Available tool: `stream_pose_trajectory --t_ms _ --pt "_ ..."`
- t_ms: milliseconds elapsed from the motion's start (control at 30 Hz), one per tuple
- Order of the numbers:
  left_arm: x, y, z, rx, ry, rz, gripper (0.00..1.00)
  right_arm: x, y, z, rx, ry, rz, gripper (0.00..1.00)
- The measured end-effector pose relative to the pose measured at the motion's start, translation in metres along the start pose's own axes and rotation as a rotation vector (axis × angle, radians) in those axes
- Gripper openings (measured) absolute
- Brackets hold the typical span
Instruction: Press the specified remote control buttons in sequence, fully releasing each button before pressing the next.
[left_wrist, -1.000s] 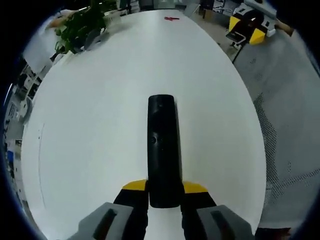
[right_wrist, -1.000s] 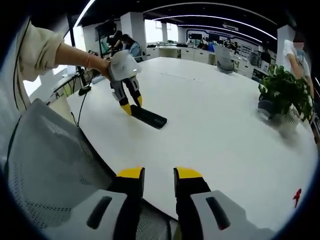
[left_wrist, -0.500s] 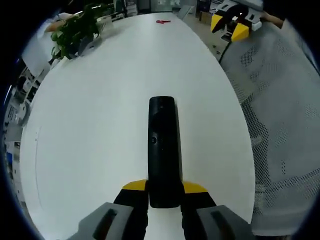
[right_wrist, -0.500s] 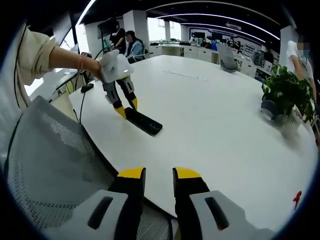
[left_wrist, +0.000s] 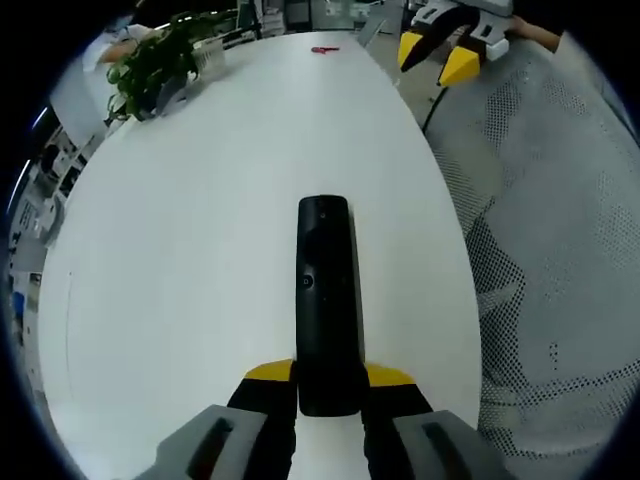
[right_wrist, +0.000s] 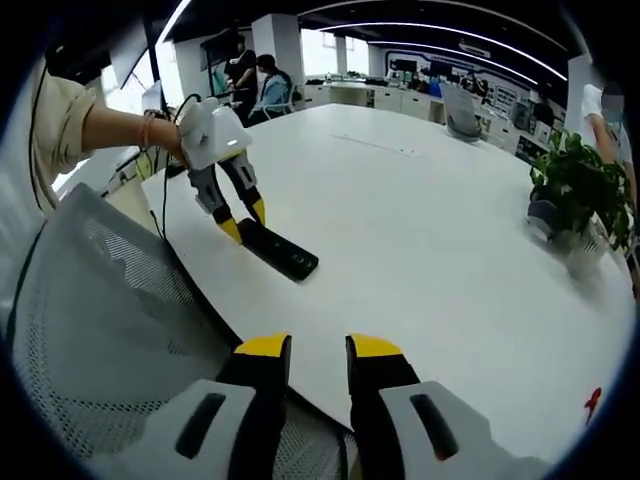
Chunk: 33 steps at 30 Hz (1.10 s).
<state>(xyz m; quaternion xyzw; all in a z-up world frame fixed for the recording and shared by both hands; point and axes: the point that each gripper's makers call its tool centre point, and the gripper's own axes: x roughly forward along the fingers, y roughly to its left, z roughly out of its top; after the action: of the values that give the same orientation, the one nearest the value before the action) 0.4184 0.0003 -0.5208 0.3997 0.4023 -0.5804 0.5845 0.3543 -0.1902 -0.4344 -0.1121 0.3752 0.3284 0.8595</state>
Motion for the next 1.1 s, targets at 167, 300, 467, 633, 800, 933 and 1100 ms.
stream_pose_trajectory --t_ms 167,300,467,633,800,933,1100 --pt "0.001 -0.017 0.002 0.032 -0.012 -0.015 0.23 0.002 0.008 -0.003 -0.013 0.021 0.039 0.25" --pt "0.001 -0.027 0.003 0.050 -0.013 -0.022 0.24 0.004 0.023 -0.004 -0.048 0.045 0.104 0.28" --pt "0.001 -0.039 0.005 0.058 -0.012 -0.027 0.24 0.007 0.032 -0.008 -0.141 0.096 0.151 0.27" --pt "0.001 -0.045 0.004 0.051 0.001 -0.021 0.24 0.019 0.030 -0.003 -0.228 0.144 0.216 0.22" --pt "0.000 -0.045 0.003 0.028 -0.017 -0.012 0.24 0.040 0.028 0.004 -0.335 0.174 0.255 0.16" --pt "0.000 -0.046 0.003 0.029 -0.057 -0.011 0.24 0.051 0.029 0.004 -0.357 0.193 0.284 0.14" --pt "0.000 -0.047 0.003 0.026 -0.085 -0.005 0.24 0.060 0.034 0.004 -0.390 0.213 0.313 0.12"
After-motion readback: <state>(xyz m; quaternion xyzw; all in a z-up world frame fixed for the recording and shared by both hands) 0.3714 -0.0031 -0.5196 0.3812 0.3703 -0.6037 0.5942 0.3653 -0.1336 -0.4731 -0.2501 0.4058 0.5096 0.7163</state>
